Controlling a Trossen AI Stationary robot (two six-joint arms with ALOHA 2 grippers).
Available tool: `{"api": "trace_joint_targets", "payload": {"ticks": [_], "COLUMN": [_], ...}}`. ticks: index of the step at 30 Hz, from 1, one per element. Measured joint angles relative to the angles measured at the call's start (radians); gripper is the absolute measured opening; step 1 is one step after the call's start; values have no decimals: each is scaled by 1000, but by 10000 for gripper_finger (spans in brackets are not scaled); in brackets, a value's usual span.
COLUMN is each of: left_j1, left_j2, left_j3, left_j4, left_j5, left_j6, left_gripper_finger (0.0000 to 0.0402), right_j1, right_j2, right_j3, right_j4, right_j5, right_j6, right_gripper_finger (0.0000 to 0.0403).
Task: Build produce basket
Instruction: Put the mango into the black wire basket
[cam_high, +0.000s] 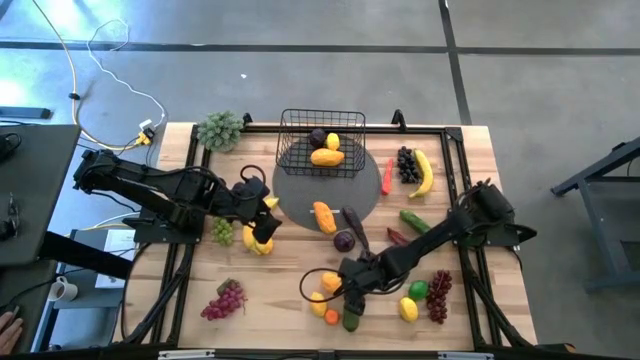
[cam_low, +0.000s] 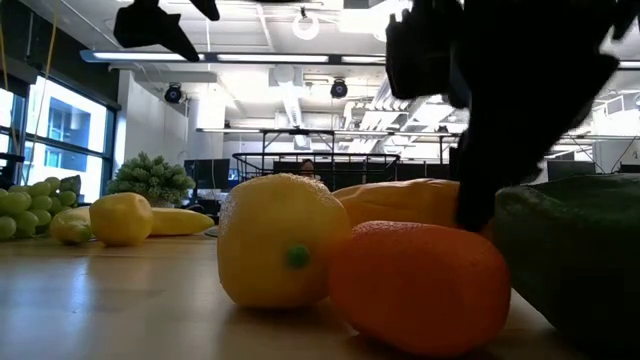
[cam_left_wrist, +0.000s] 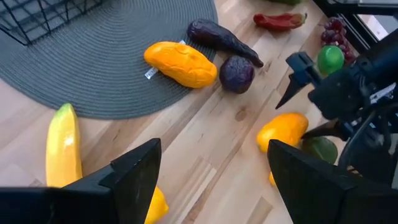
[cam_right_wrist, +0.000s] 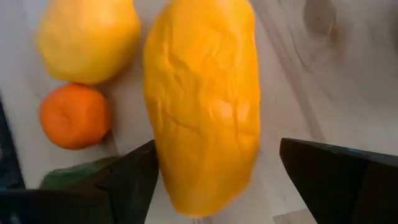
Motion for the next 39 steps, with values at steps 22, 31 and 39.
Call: {"api": "trace_joint_targets", "payload": {"ticks": [22, 31, 39], "left_j1": [0, 0, 12], "left_j2": [0, 0, -14], "left_j3": [0, 0, 0], "left_j4": [0, 0, 0], "left_j5": [-18, -19, -22], "left_j6": [99, 139, 198], "left_gripper_finger": [282, 282, 282], "right_j1": [-2, -1, -3], "right_j2": [12, 9, 7], "right_j3": [0, 0, 83], "right_j4": [3, 7, -57], "right_j5": [-29, -47, -13], "right_j6": [104, 171, 181], "right_gripper_finger": [145, 147, 142]}}
